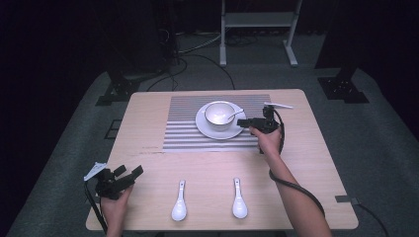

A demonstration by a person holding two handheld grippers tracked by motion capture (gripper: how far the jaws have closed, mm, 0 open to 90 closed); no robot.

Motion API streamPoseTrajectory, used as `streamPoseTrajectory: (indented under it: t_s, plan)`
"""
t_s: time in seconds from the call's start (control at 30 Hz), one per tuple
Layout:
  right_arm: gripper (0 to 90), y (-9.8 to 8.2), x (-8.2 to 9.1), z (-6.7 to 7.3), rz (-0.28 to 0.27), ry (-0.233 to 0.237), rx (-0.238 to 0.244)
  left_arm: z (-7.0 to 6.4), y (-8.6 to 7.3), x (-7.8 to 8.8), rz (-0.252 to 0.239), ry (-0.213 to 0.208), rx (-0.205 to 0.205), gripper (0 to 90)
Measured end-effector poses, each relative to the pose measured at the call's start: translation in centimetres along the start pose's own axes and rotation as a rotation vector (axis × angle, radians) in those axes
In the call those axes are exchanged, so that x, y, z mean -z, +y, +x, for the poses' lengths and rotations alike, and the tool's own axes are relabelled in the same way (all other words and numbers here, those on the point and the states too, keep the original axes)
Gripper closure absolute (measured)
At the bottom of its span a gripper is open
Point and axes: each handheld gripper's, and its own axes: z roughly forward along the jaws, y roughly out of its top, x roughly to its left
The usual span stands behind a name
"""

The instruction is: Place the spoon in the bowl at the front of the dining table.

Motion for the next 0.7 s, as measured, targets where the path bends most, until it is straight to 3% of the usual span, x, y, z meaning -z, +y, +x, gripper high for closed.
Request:
streamPoseTrajectory:
  t_s: [0.7]
  plan:
    - [61.3,-2.2,1.9,-0.5,0.036,0.059,0.024,0.0,0.1,-0.2,0.007,-0.001,-0.005,6.3]
